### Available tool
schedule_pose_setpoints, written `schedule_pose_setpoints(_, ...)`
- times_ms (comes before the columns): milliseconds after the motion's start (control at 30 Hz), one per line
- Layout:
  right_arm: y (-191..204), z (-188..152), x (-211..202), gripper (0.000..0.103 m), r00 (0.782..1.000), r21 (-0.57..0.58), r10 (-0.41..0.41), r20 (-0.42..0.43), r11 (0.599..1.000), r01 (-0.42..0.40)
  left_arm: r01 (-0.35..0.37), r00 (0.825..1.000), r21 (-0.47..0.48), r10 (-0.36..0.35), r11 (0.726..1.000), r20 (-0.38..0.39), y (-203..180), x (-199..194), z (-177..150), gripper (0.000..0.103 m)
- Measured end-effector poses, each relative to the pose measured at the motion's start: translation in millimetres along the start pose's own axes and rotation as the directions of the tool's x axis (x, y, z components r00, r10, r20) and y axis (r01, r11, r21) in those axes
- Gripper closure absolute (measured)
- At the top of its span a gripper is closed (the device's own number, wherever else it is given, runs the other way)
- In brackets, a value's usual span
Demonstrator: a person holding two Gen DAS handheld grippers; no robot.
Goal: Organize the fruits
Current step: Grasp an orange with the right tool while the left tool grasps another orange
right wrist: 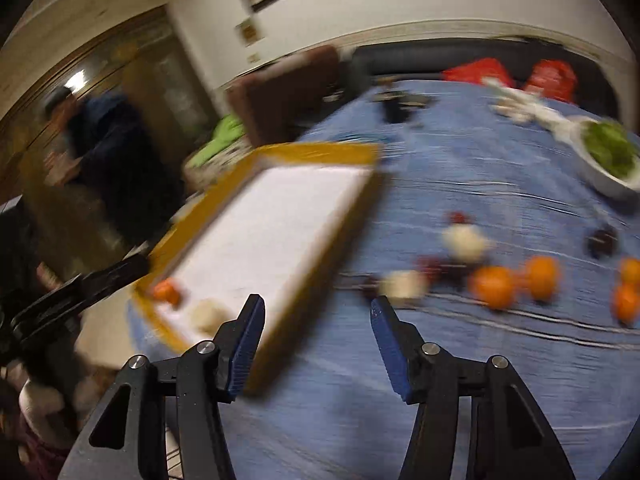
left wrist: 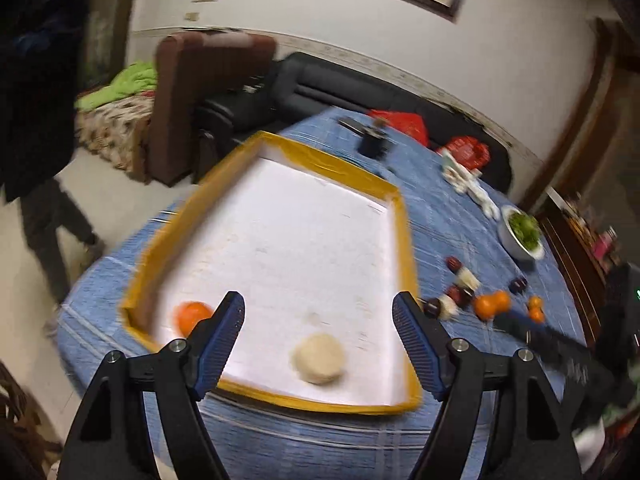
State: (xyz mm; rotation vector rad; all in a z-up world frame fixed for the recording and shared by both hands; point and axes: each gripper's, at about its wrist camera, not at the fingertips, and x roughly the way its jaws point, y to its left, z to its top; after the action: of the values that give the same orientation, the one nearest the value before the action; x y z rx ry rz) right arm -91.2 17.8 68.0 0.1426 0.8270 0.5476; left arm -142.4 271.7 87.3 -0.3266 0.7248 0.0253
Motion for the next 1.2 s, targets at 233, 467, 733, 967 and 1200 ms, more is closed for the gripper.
schedule_pose_setpoints(233,-110,15,-21,0.043,0.975,0.193,-0.219,0.035,0.959,0.209,0.124,0.989,0.152,-0.11,0.981,-0.098,-75,31,-16,0.027)
schedule_pose_setpoints(467,-144,22,0,0.043,0.972,0.225,-0.235,-0.007,0.947,0.23,0.209,0.971,0.231,-0.173,0.95,-0.165,-126,60,-23,0.028)
schedule_pose_setpoints(733,-144,15,22,0.043,0.972,0.165,-0.232,-0.049,0.958,0.237,0.242,0.962,0.324,-0.183,0.915,-0.202,-166,87,-32,0.041)
schedule_pose_setpoints(967,-143,12,24,0.064,0.971,0.162,-0.231,-0.055,0.958,0.237,0.252,0.959,0.366,-0.181,0.896,-0.219,-189,110,-28,0.042)
schedule_pose_setpoints(1200,-167,10,6,0.064,0.978,0.286,-0.207,-0.028,0.936,0.206,0.272,0.953,0.448,-0.173,0.852,-0.25,-222,139,-32,0.06)
